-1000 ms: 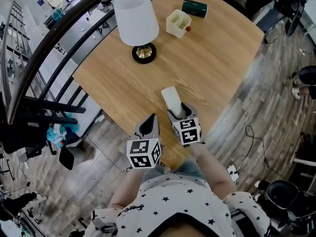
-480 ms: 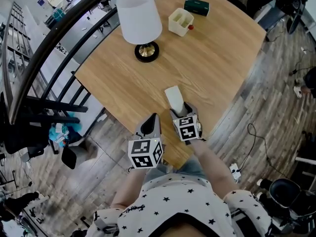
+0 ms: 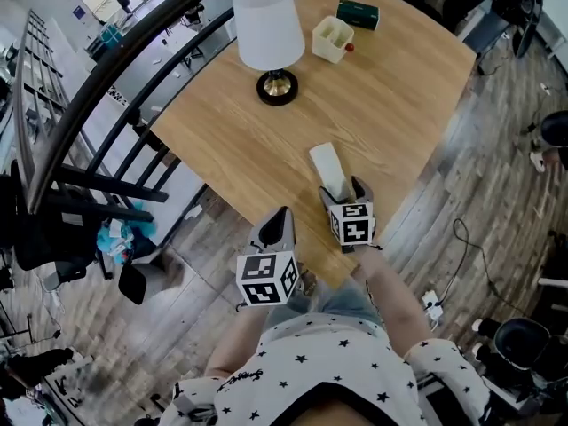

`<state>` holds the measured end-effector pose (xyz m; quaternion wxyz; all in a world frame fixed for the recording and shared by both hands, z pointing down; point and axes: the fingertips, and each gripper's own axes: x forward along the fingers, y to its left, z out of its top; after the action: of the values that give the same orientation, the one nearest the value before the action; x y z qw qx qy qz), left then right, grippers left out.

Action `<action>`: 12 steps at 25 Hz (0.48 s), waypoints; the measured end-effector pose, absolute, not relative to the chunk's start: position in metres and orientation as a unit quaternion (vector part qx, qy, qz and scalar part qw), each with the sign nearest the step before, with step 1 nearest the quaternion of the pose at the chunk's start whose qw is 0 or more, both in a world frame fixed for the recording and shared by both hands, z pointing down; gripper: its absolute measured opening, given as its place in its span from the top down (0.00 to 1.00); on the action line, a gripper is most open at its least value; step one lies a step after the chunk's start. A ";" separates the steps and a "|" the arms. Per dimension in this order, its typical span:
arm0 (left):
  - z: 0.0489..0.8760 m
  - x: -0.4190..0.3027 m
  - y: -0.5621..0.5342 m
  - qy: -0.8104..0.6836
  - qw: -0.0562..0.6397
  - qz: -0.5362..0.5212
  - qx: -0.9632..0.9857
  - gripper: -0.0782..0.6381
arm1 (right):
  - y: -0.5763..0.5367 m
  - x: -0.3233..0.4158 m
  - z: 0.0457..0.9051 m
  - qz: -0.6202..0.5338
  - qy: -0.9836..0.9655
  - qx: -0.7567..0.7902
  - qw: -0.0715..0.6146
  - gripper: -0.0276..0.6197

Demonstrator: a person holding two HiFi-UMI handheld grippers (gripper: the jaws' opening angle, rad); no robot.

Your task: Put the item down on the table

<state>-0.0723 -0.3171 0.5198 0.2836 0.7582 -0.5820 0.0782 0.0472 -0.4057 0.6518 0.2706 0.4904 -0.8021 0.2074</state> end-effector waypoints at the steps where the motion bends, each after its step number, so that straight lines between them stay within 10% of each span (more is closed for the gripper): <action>1: 0.520 -0.076 -0.309 -0.582 0.283 0.078 0.759 0.87 | -0.398 0.047 0.646 0.207 -0.803 0.493 0.263 0.41; 8: 0.516 -0.088 -0.254 -0.571 0.282 0.073 0.768 0.87 | -0.329 0.035 0.593 0.204 -0.817 0.501 0.200 0.42; 12: 0.512 -0.091 -0.224 -0.564 0.275 0.071 0.776 0.87 | -0.289 0.020 0.558 0.197 -0.833 0.494 0.155 0.59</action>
<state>-0.0905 -0.2242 0.5123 0.2754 0.7756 -0.5636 0.0707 0.0203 -0.2889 0.5581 0.1545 0.4943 -0.8325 0.1966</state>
